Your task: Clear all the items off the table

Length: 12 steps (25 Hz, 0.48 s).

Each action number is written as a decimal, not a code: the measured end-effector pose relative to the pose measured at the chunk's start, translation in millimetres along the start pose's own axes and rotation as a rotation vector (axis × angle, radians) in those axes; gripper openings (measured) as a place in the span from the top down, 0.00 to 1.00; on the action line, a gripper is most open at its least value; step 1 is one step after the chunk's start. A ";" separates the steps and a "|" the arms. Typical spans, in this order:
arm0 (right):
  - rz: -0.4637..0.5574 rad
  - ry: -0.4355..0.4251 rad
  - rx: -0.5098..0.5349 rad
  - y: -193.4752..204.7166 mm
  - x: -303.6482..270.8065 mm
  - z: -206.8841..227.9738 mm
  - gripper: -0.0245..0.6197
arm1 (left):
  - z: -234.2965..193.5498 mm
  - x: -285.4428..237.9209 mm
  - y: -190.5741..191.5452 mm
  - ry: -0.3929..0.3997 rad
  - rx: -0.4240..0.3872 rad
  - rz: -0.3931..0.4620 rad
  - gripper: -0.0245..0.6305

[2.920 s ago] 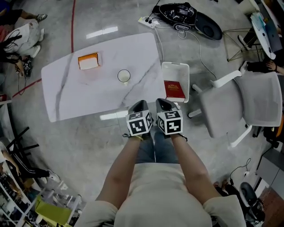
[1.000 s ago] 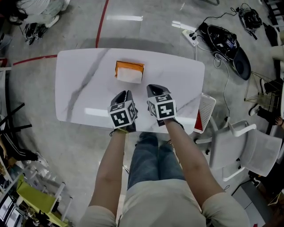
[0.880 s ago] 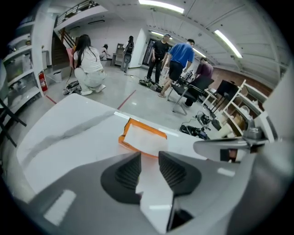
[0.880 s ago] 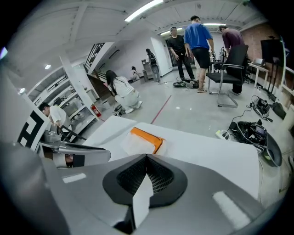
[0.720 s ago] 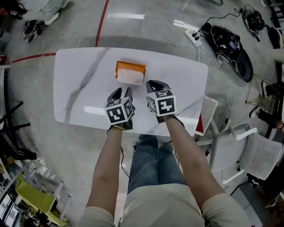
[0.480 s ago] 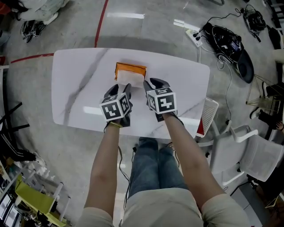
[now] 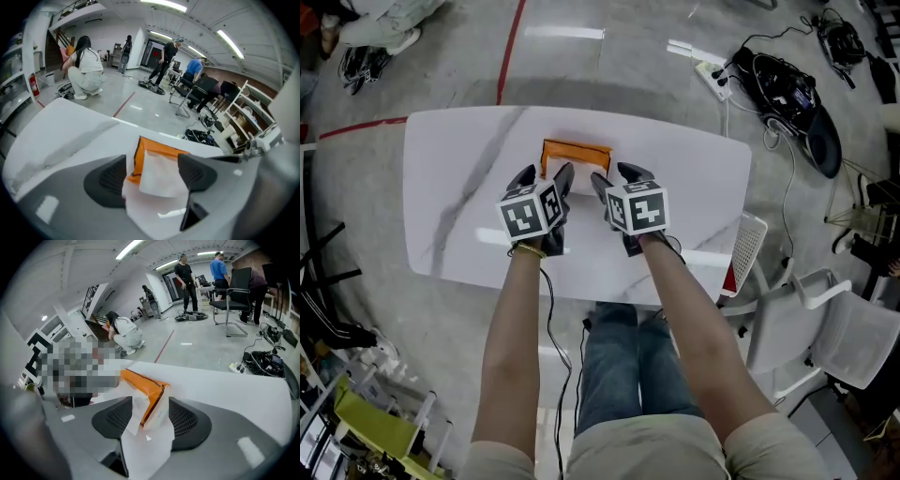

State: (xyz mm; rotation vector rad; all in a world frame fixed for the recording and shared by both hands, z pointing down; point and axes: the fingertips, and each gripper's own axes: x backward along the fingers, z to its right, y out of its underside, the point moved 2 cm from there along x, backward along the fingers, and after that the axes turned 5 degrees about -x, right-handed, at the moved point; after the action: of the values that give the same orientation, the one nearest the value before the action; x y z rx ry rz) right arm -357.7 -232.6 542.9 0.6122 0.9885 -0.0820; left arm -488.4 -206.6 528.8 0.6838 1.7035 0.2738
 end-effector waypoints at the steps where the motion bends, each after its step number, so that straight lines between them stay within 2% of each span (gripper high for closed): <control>1: -0.002 -0.003 -0.003 -0.4 -3.4 0.1 0.58 | -1.6 -3.7 -0.7 0.004 -0.010 -0.005 0.44; 12: -0.015 -0.030 -0.005 3.2 -32.2 9.2 0.53 | -10.3 -35.9 1.8 0.034 -0.089 -0.033 0.43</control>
State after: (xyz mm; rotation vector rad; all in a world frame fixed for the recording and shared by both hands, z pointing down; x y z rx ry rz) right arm -367.8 -241.3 573.8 0.5974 0.9644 -0.1020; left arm -493.7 -223.9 561.5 0.5872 1.7227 0.3376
